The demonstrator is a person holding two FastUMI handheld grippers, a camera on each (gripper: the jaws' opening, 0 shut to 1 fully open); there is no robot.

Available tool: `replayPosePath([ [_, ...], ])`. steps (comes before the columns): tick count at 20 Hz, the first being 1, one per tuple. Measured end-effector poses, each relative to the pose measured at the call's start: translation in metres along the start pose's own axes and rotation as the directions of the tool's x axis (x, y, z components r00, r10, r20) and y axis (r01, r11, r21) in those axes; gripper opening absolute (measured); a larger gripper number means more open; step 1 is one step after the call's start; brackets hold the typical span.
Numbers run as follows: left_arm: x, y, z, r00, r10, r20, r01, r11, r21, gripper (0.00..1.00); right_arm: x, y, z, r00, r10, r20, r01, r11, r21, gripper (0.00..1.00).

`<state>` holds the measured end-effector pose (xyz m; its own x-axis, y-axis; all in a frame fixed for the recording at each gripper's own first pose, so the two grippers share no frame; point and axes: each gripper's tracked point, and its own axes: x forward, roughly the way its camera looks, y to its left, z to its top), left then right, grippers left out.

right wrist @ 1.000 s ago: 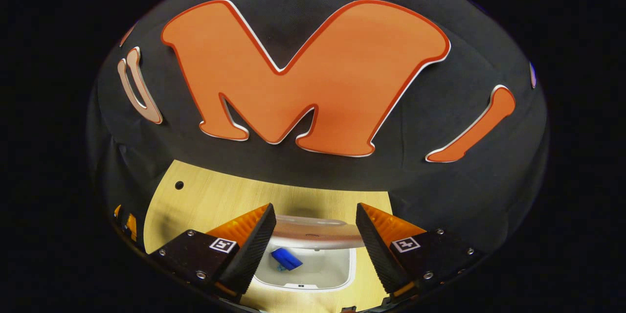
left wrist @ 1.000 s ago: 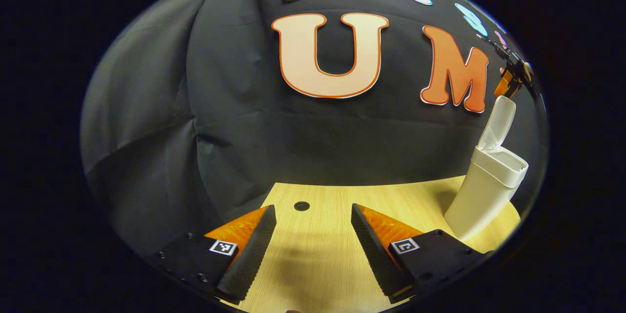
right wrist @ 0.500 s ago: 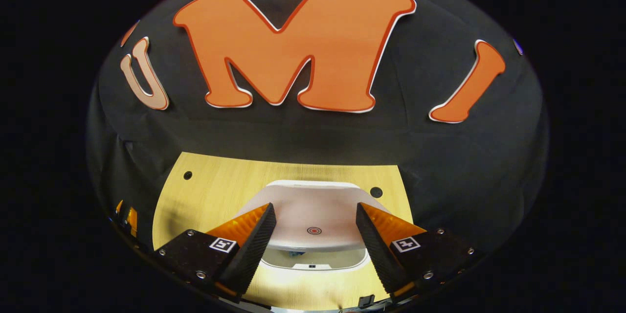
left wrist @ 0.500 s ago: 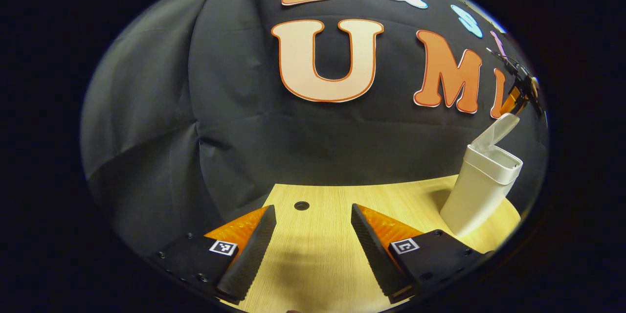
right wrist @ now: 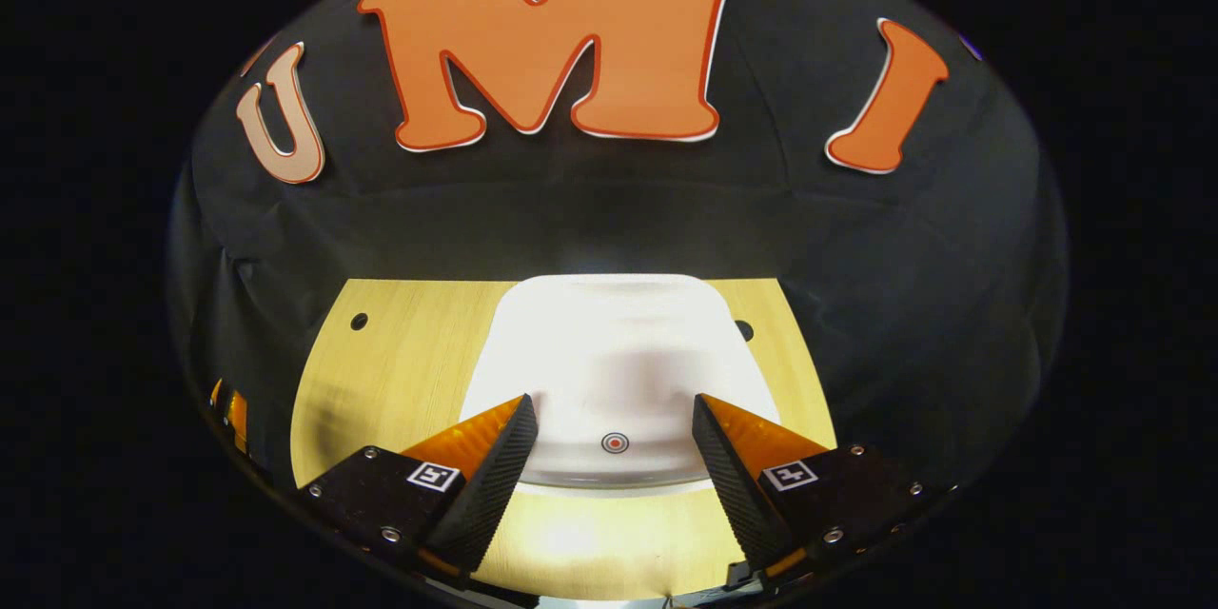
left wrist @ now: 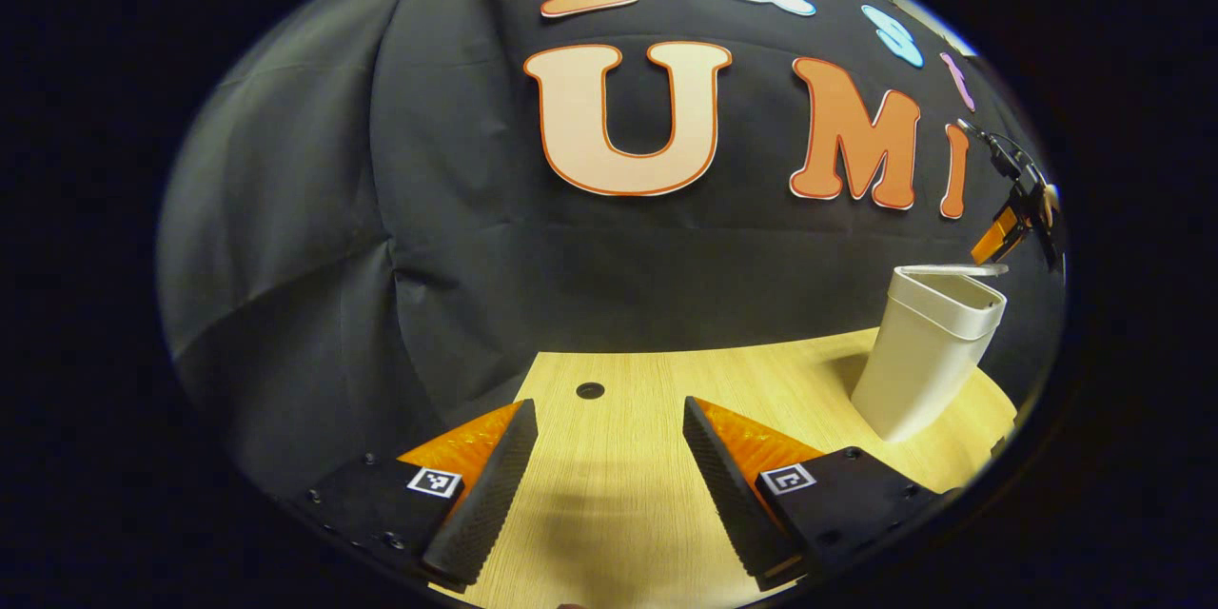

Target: Press the lid of the desktop garbage bin to open it, pick up the crumpled paper on the desktop and throw it into the bin, then pick up the pop can on the desktop and drop it into the bin, and finally close the garbage bin lid.

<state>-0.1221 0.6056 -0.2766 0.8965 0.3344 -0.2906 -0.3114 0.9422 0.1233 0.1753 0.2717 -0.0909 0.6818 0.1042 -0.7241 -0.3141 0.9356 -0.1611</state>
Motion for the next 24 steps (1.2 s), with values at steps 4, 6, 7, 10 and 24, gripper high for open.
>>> replayPosePath([
  [4, -0.008, 0.0, 0.0, 1.0, -0.003, -0.001, 0.003, 1.0, 0.017, 0.98, 0.01, 0.0, -0.025, 1.0, -0.001, -0.011, 0.001, 1.0, -0.004, 1.0],
  [6, -0.011, 0.0, -0.001, 1.0, -0.003, -0.005, 0.003, 1.0, 0.025, 0.98, 0.012, -0.001, -0.027, 1.0, -0.007, 0.003, 0.007, 1.0, -0.005, 1.0],
  [7, -0.012, 0.0, -0.003, 1.0, -0.002, -0.008, 0.002, 1.0, 0.027, 0.98, 0.013, -0.001, -0.028, 1.0, -0.009, -0.002, 0.009, 1.0, 0.0, 1.0],
  [10, -0.016, -0.002, -0.006, 1.0, -0.001, -0.017, 0.002, 1.0, 0.025, 0.98, 0.014, 0.0, -0.035, 1.0, -0.02, -0.011, 0.02, 1.0, 0.007, 1.0],
  [24, -0.021, -0.012, 0.012, 1.0, -0.001, 0.027, 0.001, 1.0, -0.003, 0.98, 0.01, -0.006, -0.033, 0.998, -0.019, 0.06, 0.015, 0.998, 0.056, 0.99],
])
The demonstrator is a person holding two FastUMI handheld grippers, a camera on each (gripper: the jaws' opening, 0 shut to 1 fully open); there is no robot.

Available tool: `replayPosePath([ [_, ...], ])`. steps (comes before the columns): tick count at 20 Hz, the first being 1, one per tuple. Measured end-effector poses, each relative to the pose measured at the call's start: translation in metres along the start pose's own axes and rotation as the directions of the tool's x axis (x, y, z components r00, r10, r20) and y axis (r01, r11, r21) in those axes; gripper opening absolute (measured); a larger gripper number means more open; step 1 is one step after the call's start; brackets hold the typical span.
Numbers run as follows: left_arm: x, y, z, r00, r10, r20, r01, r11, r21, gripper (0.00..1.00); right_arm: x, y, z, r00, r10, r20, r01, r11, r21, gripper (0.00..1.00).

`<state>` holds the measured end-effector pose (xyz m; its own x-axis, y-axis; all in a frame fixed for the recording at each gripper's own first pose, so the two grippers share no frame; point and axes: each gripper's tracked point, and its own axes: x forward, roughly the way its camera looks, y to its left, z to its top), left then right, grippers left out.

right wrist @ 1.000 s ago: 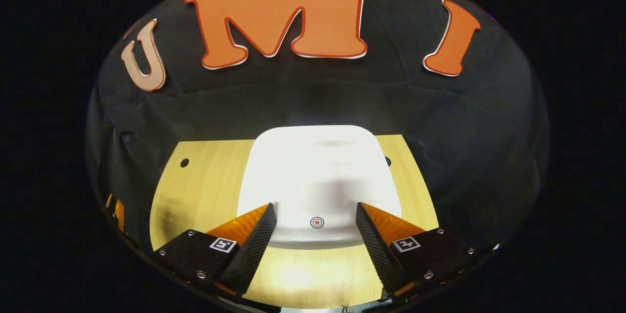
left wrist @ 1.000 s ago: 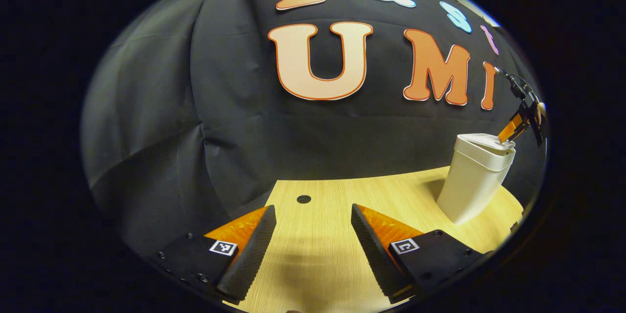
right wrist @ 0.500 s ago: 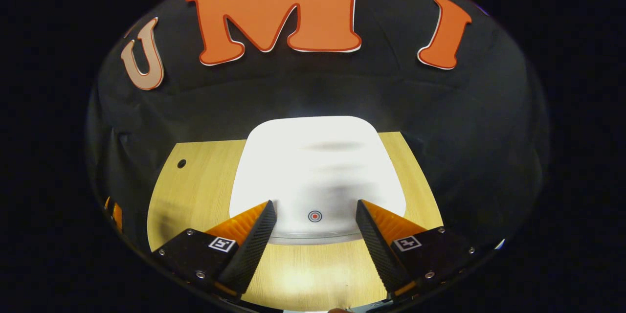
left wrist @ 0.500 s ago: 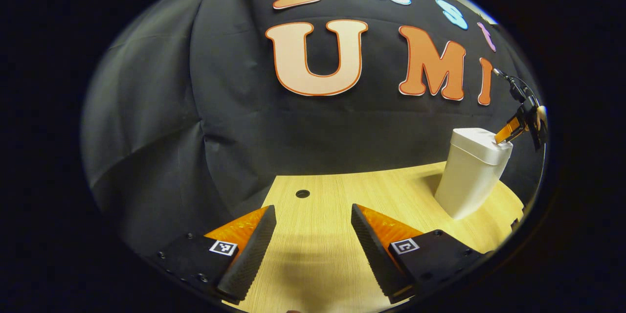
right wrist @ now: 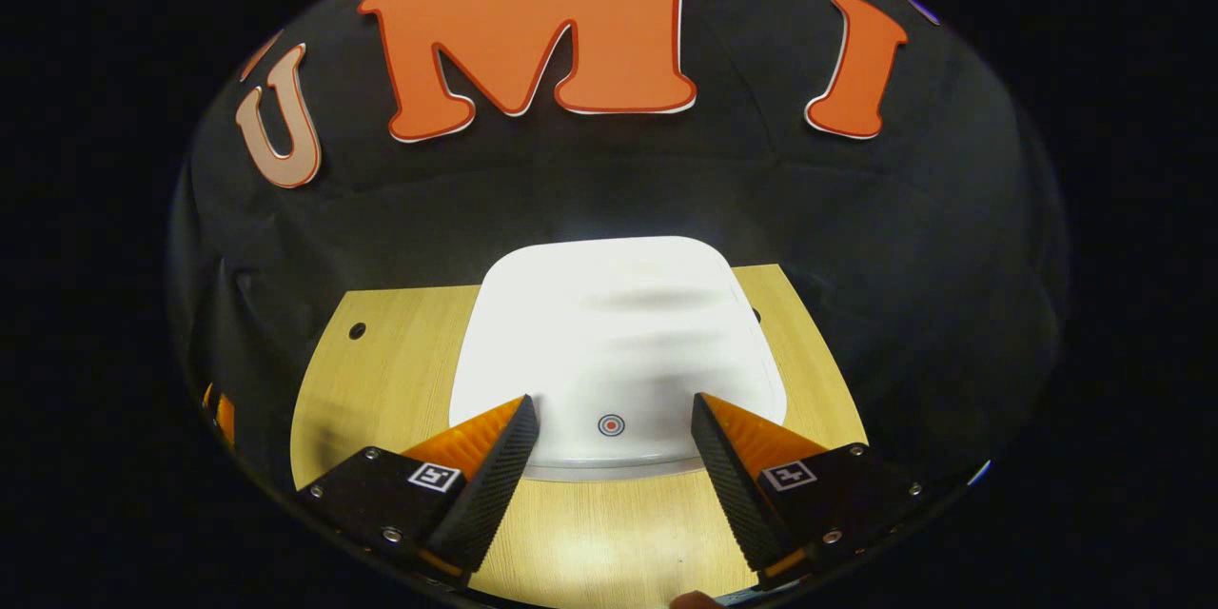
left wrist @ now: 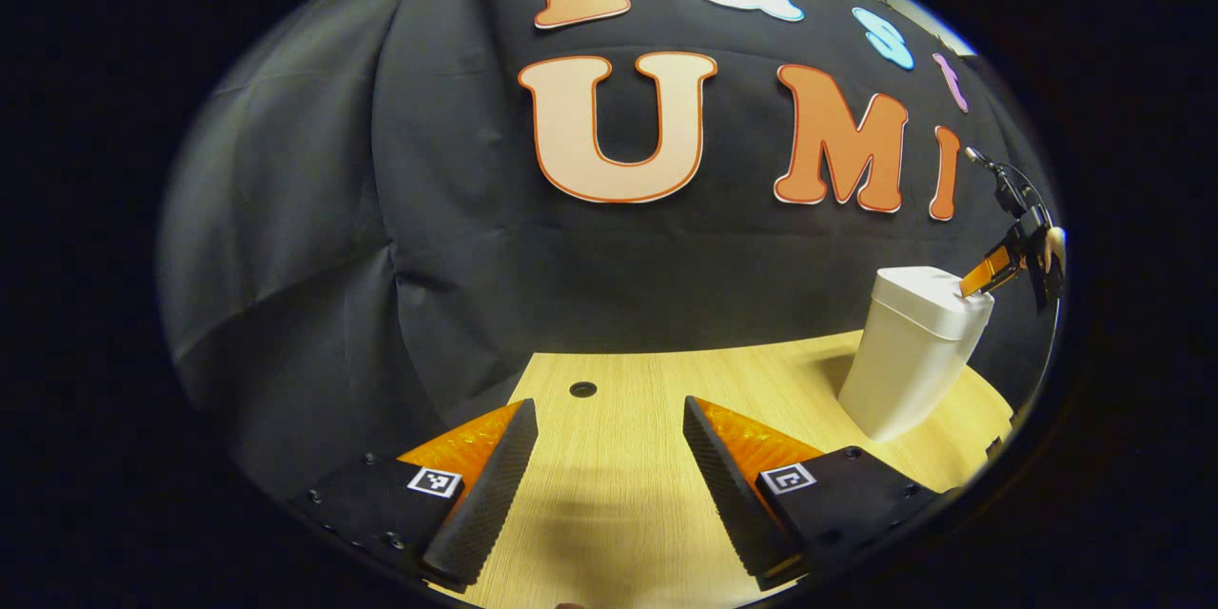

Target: Press the lid of the desktop garbage bin to open it, pick up the crumpled paper on the desktop and throw it into the bin, then pick up the pop can on the desktop and drop it into the bin, and finally close the garbage bin lid.

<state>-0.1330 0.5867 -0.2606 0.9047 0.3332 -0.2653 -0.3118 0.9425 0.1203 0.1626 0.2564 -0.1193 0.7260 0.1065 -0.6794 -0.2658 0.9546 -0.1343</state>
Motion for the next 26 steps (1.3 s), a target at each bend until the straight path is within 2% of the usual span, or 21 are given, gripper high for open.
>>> replayPosePath([
  [4, 0.001, 0.002, 0.018, 0.999, 0.014, 0.035, -0.014, 1.0, 0.001, 0.98, -0.003, -0.002, 0.005, 0.999, -0.003, 0.041, 0.002, 1.0, 0.03, 0.99],
  [7, 0.003, 0.005, 0.033, 0.997, 0.034, 0.071, -0.034, 0.999, 0.009, 0.98, -0.02, 0.0, 0.023, 0.989, 0.033, 0.142, -0.044, 0.996, 0.076, 0.99],
  [9, 0.006, 0.003, 0.042, 0.996, 0.037, 0.086, -0.037, 0.999, 0.004, 0.98, -0.035, 0.003, 0.035, 0.973, 0.044, 0.224, -0.066, 0.994, 0.089, 0.99],
  [12, 0.011, -0.001, 0.051, 0.994, 0.037, 0.106, -0.038, 0.999, 0.006, 0.98, -0.06, 0.003, 0.042, 0.936, 0.039, 0.35, -0.068, 0.995, 0.071, 0.98],
  [15, 0.013, -0.009, 0.054, 0.992, 0.032, 0.118, -0.032, 0.999, -0.001, 0.98, -0.084, 0.002, 0.037, 0.894, 0.008, 0.449, -0.018, 1.0, 0.017, 0.98],
  [18, 0.017, -0.013, 0.058, 0.991, 0.028, 0.13, -0.027, 1.0, -0.01, 0.98, -0.102, 0.007, 0.021, 0.866, -0.021, 0.499, 0.04, 0.999, -0.028, 0.98],
  [21, 0.015, -0.015, 0.062, 0.989, 0.03, 0.147, -0.029, 1.0, -0.007, 0.98, -0.115, 0.02, 0.008, 0.85, -0.022, 0.526, 0.048, 0.998, -0.036, 0.98],
  [24, 0.018, -0.018, 0.066, 0.987, 0.026, 0.158, -0.026, 1.0, -0.003, 0.98, -0.12, 0.023, 0.003, 0.832, -0.054, 0.552, 0.087, 0.996, -0.034, 0.98],
  [26, 0.017, -0.021, 0.066, 0.988, 0.02, 0.156, -0.02, 1.0, 0.001, 0.98, -0.125, 0.027, -0.001, 0.826, -0.049, 0.562, 0.069, 0.998, -0.013, 0.98],
])
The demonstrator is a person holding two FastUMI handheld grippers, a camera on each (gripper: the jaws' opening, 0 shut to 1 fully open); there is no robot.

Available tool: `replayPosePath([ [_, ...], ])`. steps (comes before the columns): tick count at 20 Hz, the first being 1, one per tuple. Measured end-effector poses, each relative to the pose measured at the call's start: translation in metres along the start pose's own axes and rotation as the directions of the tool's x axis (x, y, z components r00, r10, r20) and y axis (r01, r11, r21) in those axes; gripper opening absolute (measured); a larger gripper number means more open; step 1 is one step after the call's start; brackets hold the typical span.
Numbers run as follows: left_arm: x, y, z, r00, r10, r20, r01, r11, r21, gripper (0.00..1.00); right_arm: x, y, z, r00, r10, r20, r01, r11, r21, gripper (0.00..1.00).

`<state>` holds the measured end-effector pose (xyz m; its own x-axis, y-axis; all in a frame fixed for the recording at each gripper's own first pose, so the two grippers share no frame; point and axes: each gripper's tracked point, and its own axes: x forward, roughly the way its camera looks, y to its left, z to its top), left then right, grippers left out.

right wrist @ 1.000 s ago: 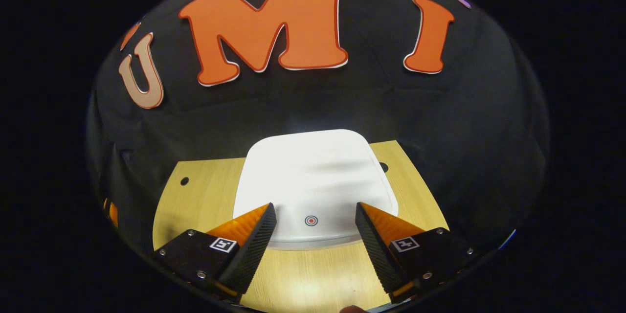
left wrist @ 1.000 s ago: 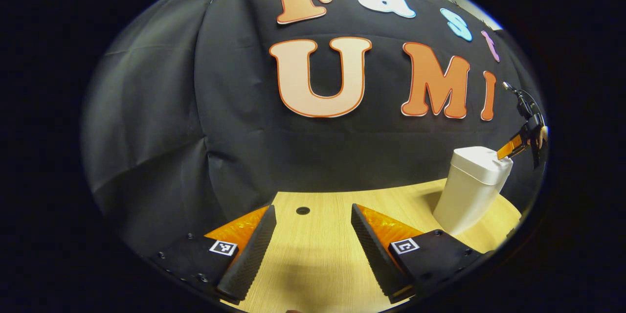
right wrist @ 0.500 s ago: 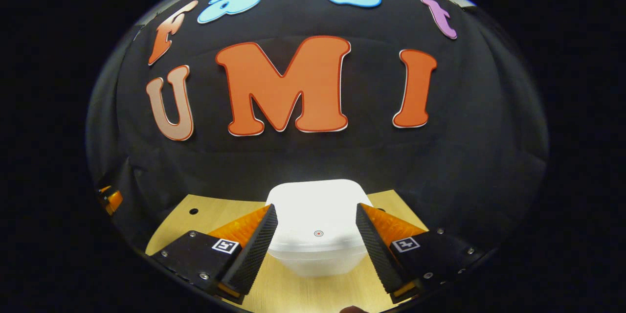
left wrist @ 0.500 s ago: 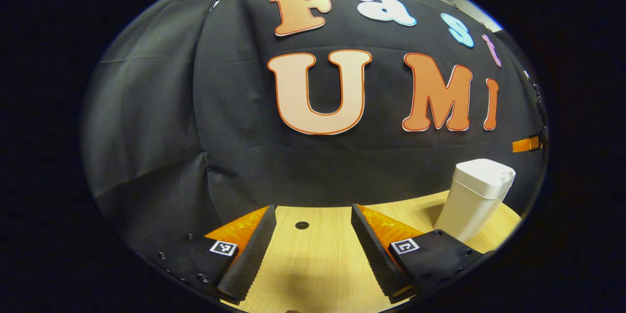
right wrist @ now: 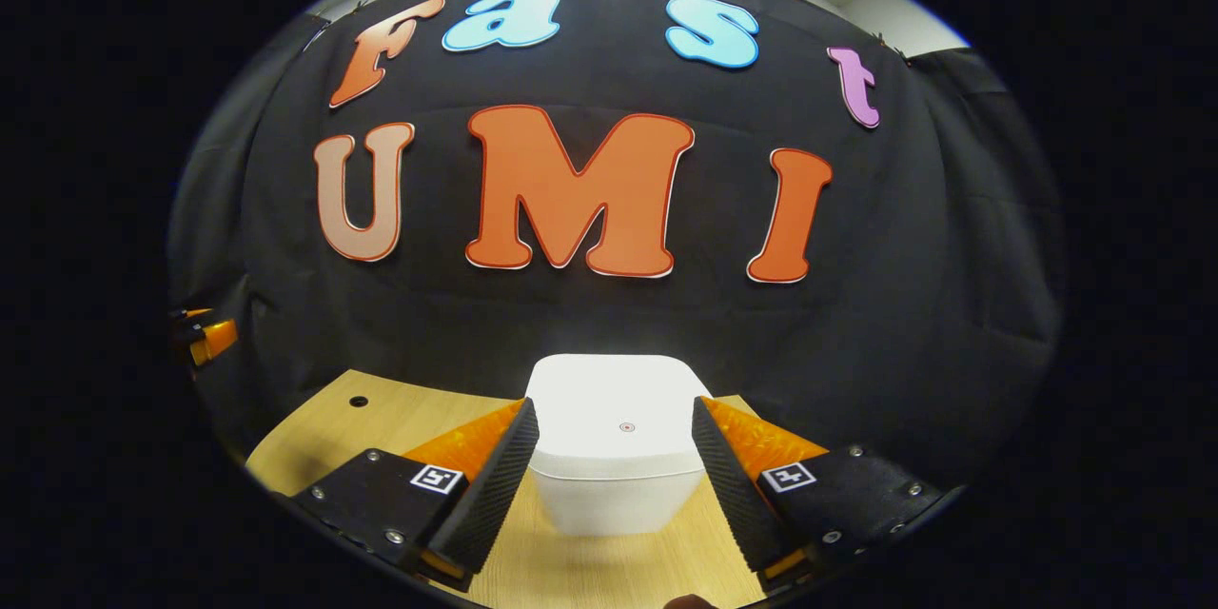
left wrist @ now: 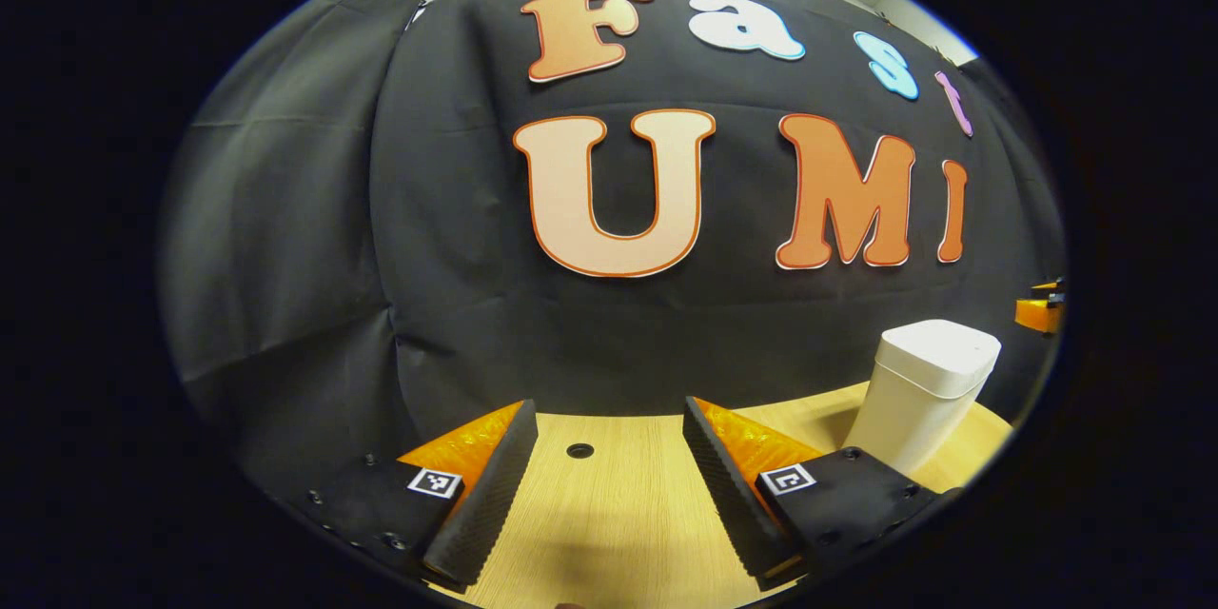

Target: Press the lid of the desktop garbage bin to open it, pick up the crumpled paper on the desktop and throw it into the bin, then pick up the pop can on the desktop and drop it into the bin, and finally close the garbage bin lid.

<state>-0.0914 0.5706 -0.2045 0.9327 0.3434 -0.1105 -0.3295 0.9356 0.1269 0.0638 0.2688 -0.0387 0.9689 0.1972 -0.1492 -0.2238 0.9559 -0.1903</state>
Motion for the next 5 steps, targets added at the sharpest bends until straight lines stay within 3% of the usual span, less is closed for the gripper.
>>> replayPosePath([
  [5, -0.0002, 0.0001, 0.0046, 1.0, 0.01, 0.014, -0.011, 1.0, 0.019, 0.98, -0.0042, 0.0016, -0.0108, 1.0, 0.012, -0.026, -0.011, 0.999, 0.047, 0.98],
])
